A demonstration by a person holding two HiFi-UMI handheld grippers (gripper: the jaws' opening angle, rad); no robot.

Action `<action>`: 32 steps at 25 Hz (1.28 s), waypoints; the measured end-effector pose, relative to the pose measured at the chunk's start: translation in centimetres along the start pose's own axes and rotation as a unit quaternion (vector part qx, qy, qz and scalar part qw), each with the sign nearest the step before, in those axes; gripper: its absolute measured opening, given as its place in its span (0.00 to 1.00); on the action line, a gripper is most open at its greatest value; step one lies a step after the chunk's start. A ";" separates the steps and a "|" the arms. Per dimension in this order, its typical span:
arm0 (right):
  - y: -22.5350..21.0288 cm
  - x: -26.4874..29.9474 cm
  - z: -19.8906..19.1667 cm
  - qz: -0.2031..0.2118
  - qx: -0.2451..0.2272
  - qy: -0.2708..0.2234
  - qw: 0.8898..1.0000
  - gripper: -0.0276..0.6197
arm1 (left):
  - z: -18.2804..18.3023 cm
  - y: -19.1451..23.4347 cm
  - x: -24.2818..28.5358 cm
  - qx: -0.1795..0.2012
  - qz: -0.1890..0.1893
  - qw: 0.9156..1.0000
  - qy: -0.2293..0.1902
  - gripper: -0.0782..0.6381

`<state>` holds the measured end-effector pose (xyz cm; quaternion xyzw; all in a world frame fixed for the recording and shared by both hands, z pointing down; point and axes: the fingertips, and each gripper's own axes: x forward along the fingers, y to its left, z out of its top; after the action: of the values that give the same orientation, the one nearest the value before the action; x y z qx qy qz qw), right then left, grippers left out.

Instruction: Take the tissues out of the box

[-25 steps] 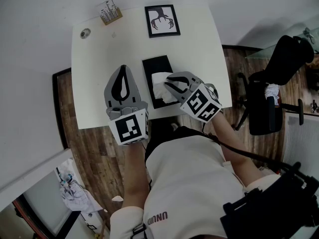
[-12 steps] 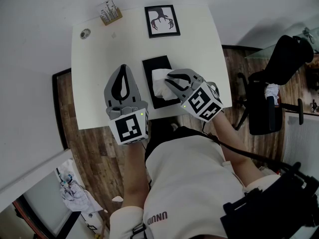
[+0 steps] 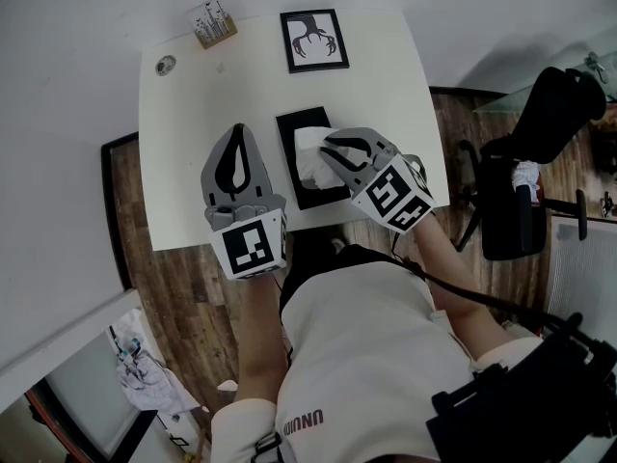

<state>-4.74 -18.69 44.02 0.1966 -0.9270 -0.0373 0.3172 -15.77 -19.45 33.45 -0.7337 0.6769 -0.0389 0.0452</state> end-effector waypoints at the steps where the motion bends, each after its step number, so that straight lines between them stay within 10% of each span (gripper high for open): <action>1: -0.1 0.0 0.0 -0.001 0.000 -0.001 1.000 0.15 | 0.0 0.0 0.0 0.000 0.000 1.000 0.000 0.13; 32: -2.7 -1.8 1.6 -0.050 0.000 -0.023 0.999 0.15 | -0.1 -0.3 0.1 -0.002 -0.003 1.000 -0.001 0.13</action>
<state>-3.45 -20.51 41.22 0.2414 -0.9231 -0.0578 0.2938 -15.44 -19.54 33.57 -0.7356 0.6750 -0.0369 0.0441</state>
